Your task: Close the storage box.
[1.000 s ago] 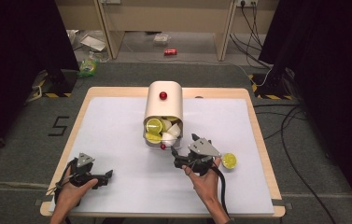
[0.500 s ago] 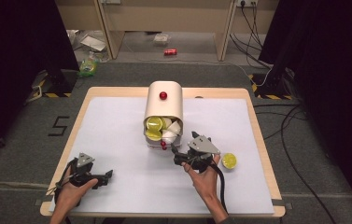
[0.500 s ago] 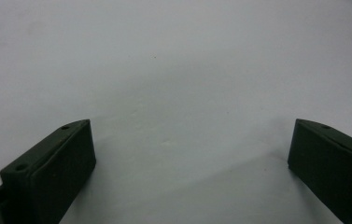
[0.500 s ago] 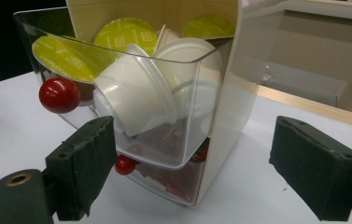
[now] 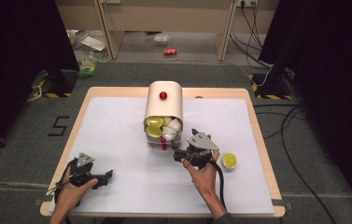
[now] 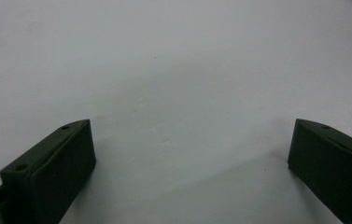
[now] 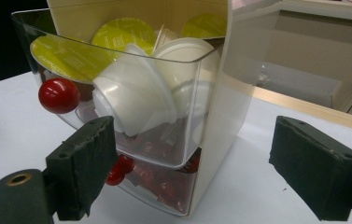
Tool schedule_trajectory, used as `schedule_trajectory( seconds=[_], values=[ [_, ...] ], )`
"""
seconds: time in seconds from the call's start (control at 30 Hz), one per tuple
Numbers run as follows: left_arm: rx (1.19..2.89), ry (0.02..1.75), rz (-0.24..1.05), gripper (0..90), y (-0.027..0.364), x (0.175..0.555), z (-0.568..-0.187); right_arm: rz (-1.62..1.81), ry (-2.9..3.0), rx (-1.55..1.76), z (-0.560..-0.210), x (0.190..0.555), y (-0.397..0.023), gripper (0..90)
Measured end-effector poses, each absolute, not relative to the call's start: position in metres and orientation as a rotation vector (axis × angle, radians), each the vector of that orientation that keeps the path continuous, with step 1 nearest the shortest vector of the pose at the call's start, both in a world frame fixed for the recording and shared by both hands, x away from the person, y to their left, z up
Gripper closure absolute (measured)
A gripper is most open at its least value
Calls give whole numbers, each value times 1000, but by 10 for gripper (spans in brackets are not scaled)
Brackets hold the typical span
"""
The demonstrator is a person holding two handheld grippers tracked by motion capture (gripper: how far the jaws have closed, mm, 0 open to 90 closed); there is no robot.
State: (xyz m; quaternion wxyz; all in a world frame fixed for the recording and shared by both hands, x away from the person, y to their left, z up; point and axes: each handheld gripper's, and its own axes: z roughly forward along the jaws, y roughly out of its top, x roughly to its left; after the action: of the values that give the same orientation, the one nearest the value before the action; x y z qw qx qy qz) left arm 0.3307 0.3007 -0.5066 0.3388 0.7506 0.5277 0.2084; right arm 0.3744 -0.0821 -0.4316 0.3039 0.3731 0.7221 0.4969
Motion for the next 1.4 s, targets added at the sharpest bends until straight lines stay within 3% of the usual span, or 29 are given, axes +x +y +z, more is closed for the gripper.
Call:
schedule_trajectory(
  seconds=[1.4],
  values=[
    [1955,1374,542,2,301,331,-507,1299,1878,1033,-431,390,-85,150]
  ],
)
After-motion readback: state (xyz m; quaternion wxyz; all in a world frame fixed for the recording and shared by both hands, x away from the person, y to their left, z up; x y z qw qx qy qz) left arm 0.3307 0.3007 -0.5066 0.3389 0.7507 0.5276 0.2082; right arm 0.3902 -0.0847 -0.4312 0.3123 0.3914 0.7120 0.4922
